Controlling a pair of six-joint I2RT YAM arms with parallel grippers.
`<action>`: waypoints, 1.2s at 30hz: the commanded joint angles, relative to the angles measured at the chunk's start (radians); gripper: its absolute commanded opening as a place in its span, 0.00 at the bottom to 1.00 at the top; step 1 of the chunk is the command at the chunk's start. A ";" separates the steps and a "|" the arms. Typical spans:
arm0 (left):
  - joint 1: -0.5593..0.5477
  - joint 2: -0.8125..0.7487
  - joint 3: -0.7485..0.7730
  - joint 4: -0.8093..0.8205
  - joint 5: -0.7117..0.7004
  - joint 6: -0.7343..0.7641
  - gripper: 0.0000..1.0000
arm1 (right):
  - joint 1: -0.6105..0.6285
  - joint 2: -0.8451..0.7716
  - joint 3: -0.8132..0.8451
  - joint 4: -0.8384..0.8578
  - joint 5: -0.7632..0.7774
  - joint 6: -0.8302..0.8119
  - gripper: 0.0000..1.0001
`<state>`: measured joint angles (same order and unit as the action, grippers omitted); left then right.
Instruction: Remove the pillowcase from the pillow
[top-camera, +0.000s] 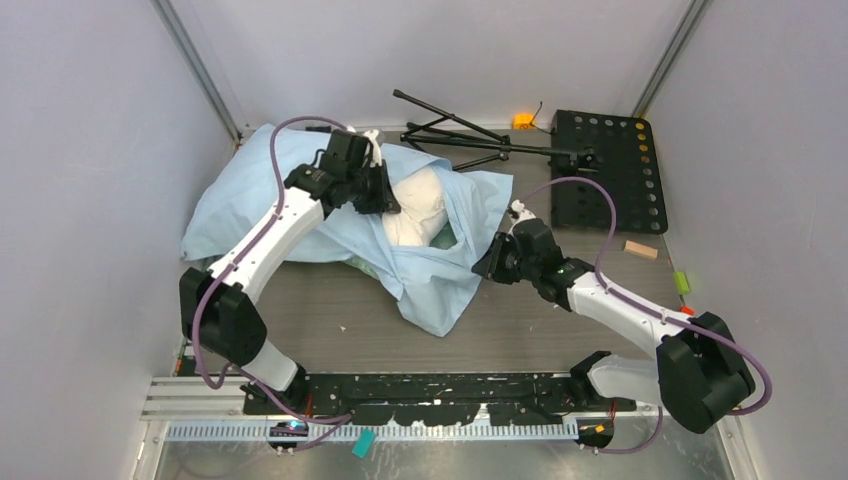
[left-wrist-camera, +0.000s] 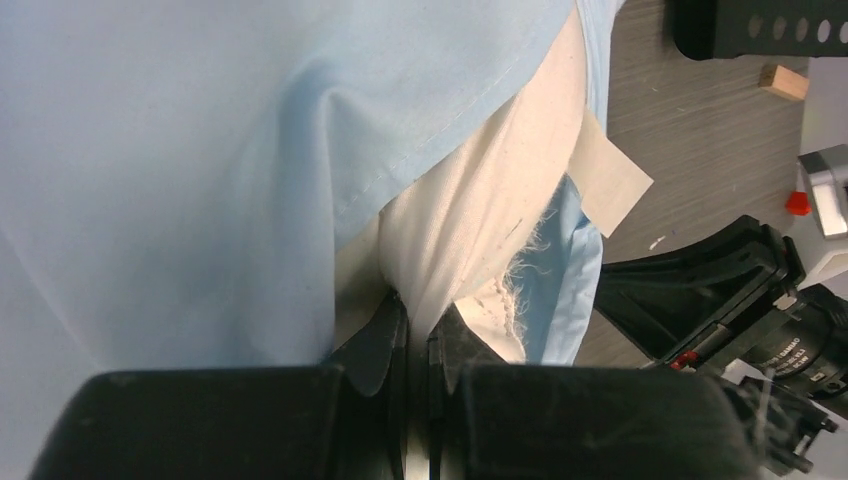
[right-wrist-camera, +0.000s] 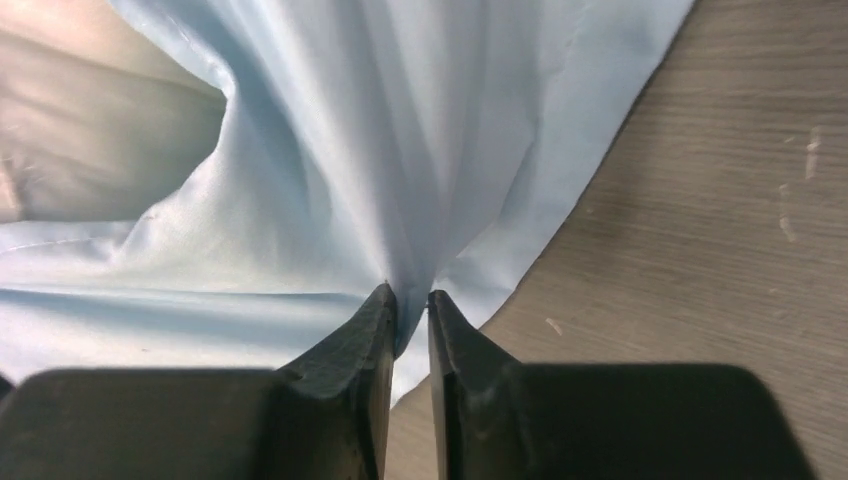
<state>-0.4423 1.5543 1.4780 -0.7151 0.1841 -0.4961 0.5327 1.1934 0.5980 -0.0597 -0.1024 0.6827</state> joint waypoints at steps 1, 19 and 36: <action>0.011 -0.047 -0.045 0.256 0.128 -0.078 0.00 | -0.008 0.007 0.084 -0.078 -0.212 -0.056 0.33; -0.066 -0.011 -0.110 0.313 0.163 -0.086 0.00 | 0.018 0.072 0.318 -0.111 -0.043 0.117 0.89; -0.065 0.095 0.070 0.265 0.035 -0.029 0.00 | 0.143 0.060 0.069 -0.065 -0.251 0.110 0.39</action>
<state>-0.5056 1.6367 1.4246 -0.5465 0.2638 -0.5381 0.6415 1.3159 0.7029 -0.1444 -0.2901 0.8104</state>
